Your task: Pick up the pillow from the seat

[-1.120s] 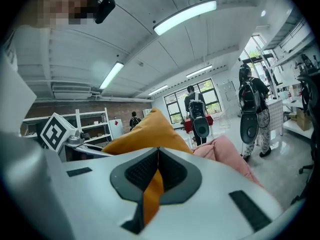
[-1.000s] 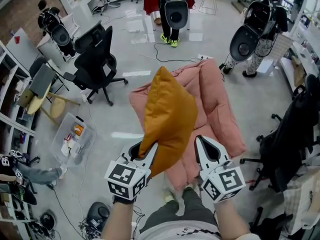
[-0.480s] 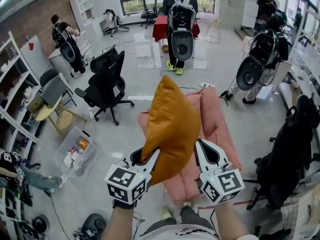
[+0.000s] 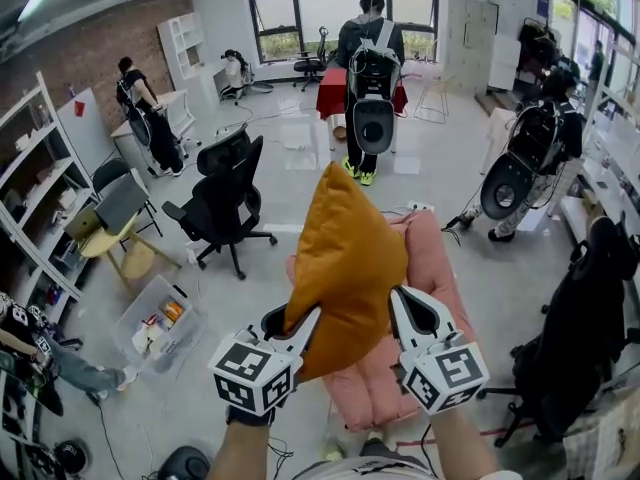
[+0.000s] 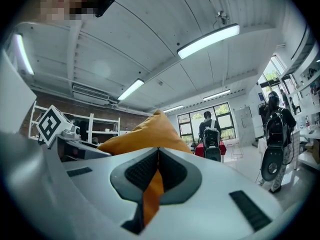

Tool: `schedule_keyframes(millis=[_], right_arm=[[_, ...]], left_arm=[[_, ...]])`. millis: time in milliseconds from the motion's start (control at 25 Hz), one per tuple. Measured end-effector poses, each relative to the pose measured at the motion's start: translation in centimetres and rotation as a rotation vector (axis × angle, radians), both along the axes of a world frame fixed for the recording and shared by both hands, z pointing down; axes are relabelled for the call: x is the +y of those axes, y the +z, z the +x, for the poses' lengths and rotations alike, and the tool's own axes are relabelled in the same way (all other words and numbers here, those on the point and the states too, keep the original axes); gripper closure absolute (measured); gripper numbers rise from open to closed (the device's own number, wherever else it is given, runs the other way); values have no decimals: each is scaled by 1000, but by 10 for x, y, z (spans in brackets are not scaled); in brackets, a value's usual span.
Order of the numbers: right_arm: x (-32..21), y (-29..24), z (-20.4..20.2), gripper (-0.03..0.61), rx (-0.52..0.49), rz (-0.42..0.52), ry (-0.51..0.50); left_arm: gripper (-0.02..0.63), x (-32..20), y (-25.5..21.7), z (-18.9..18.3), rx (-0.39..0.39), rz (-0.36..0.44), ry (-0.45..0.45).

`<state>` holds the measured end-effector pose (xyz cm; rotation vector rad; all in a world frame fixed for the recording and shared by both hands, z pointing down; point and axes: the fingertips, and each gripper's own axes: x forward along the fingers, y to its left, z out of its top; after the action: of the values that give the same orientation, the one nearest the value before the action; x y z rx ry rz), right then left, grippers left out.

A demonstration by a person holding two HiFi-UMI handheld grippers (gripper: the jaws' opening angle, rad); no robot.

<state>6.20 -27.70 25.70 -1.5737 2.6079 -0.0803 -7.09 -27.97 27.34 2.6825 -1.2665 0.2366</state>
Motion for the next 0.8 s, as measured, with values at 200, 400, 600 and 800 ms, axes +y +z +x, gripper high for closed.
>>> schedule_keyframes(millis=[200,400,600,800], right_arm=[[4,-16,0,563,-4,24,-10],[2,-26,-4,563,9,37,-30],[-1,-26,-9,565,24,34,-43],[-2,-19,-10,565,42,24,-45]], left_arm=[[508,3,-12,0,-1,36,-11],[508,5,-18,-3,16,50,-21],[508,5,-18,-5,24,48,-27],[507,5,-16,-4,24,44,-29]])
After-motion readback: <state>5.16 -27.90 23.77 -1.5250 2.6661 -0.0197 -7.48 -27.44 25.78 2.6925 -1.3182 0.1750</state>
